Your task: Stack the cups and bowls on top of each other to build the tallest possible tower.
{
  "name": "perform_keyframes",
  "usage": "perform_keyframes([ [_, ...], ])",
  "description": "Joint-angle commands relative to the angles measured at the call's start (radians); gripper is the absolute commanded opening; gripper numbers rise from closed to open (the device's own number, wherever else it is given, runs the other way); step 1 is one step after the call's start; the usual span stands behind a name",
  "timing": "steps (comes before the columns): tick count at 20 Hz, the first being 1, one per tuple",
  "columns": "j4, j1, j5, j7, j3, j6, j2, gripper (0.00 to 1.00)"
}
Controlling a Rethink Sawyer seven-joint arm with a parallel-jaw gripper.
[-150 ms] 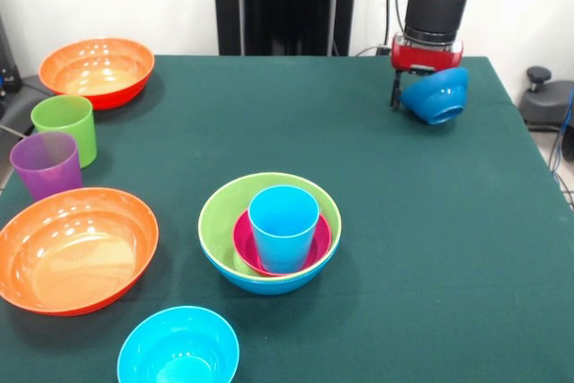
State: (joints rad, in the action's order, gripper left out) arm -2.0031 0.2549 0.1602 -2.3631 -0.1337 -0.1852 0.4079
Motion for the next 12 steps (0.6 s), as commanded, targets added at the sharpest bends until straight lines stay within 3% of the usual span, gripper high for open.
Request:
perform_keyframes([
  [1,0.055,0.018,0.002,-0.079,0.078,-0.009,-0.039,0.00],
  [6,0.051,0.019,-0.004,-0.082,0.080,0.004,-0.031,0.00],
  [12,0.029,-0.002,-0.034,-0.096,0.112,0.089,0.027,0.00],
])
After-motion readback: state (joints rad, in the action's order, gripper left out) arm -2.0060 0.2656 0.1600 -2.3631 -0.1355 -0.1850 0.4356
